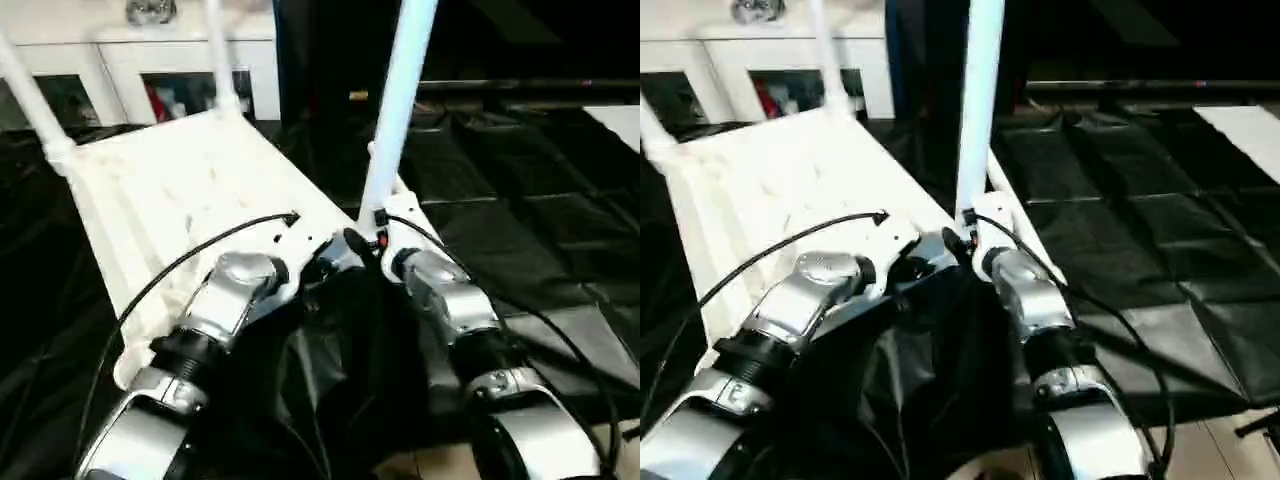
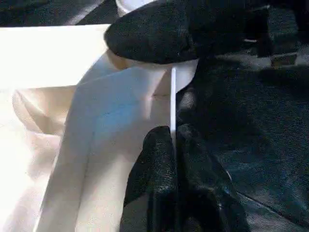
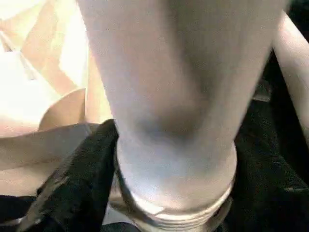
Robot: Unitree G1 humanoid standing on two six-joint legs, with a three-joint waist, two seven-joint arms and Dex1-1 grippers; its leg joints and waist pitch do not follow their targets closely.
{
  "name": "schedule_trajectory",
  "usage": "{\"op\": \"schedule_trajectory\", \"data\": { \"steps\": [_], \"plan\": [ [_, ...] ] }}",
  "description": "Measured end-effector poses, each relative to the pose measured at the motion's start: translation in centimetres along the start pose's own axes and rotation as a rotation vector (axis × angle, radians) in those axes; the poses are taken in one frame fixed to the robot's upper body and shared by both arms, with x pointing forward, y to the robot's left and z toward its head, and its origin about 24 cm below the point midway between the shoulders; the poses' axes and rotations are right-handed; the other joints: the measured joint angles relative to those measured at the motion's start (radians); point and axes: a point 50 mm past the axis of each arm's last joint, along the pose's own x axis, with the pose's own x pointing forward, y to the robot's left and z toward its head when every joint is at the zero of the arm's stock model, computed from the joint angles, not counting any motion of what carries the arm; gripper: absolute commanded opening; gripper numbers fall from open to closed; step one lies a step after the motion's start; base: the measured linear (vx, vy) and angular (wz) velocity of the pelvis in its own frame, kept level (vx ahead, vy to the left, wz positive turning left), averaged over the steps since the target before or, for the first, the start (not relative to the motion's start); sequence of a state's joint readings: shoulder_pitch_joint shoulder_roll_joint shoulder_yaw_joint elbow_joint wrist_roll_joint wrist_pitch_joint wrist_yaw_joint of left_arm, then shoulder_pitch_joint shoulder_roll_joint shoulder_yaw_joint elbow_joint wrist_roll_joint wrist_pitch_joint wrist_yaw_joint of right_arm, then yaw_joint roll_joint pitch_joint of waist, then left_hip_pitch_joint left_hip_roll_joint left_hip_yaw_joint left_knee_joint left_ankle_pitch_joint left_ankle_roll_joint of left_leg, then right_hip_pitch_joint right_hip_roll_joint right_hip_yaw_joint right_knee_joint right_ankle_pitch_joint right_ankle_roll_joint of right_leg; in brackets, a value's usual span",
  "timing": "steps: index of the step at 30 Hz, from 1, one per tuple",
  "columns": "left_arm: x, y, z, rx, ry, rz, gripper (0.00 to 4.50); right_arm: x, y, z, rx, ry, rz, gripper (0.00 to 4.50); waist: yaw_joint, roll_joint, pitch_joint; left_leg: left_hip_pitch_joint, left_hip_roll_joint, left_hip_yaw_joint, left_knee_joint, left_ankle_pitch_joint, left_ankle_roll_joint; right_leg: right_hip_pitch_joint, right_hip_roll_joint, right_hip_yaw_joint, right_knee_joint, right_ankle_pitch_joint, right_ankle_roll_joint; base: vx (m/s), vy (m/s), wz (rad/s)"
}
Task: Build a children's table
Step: Insert table leg to table base
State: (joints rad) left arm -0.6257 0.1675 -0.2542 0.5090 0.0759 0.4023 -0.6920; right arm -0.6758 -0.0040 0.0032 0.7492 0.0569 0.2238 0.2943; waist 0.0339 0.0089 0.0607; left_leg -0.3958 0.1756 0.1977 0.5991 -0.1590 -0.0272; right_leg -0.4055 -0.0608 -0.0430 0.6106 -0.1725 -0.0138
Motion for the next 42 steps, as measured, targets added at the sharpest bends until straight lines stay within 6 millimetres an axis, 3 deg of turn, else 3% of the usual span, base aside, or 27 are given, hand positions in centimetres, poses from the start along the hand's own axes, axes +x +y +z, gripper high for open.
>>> {"op": "schedule_trajectory", "data": {
  "steps": [4, 9, 18, 24, 36, 42],
  "plan": [
    [-0.4, 0.2, -0.3, 0.033, -0.005, -0.017, 0.0, 0.0, 0.3, 0.0, -0.031, -0.002, 0.039, 4.08, -0.003, 0.0, 0.0, 0.001, 0.0, 0.0, -0.001, 0.0, 0.0, 0.0, 0.0, 0.0, 0.0, 0.0, 0.0, 0.0, 0.0, 0.0],
    [-1.8, 0.4, -1.1, 0.096, -0.015, -0.096, 0.0, -0.7, 0.2, -0.2, -0.116, 0.018, 0.175, 4.08, 0.0, 0.0, 0.0, 0.003, 0.0, 0.0, -0.004, 0.0, 0.0, 0.0, 0.0, 0.0, 0.0, -0.001, 0.001, 0.0, 0.0, 0.0],
    [-3.9, 0.3, -2.5, 0.14, -0.018, -0.261, 0.0, -4.1, -1.1, -0.9, -0.3, 0.074, 0.46, 4.08, 0.015, 0.001, 0.0, 0.003, 0.0, 0.0, -0.004, 0.0, 0.0, 0.001, 0.0, 0.001, 0.0, -0.002, 0.003, 0.0, 0.0, 0.0],
    [-5.2, 0.1, -3.2, 0.15, -0.014, -0.349, 0.0, -5.6, -1.0, -0.8, -0.323, 0.098, 0.616, 4.08, 0.018, 0.001, 0.0, 0.003, 0.0, 0.0, -0.004, 0.0, 0.0, 0.0, 0.0, 0.001, 0.0, -0.004, 0.006, 0.0, 0.0, 0.0],
    [-5.9, 0.0, -3.6, 0.154, -0.009, -0.398, 0.0, -5.9, -0.9, -1.1, -0.292, 0.107, 0.665, 3.0, 0.022, 0.0, 0.0, 0.003, 0.0, 0.0, -0.003, 0.0, 0.0, 0.001, 0.0, 0.001, 0.0, -0.003, 0.005, 0.0, 0.0, 0.0],
    [-5.5, 0.1, -3.5, 0.13, -0.012, -0.355, 0.0, -5.5, -0.7, -1.2, -0.254, 0.09, 0.612, 2.74, 0.02, 0.0, 0.0, 0.003, 0.0, 0.0, -0.003, 0.0, 0.0, 0.001, 0.0, 0.001, 0.0, -0.003, 0.005, 0.0, 0.0, 0.0]
  ]
}}
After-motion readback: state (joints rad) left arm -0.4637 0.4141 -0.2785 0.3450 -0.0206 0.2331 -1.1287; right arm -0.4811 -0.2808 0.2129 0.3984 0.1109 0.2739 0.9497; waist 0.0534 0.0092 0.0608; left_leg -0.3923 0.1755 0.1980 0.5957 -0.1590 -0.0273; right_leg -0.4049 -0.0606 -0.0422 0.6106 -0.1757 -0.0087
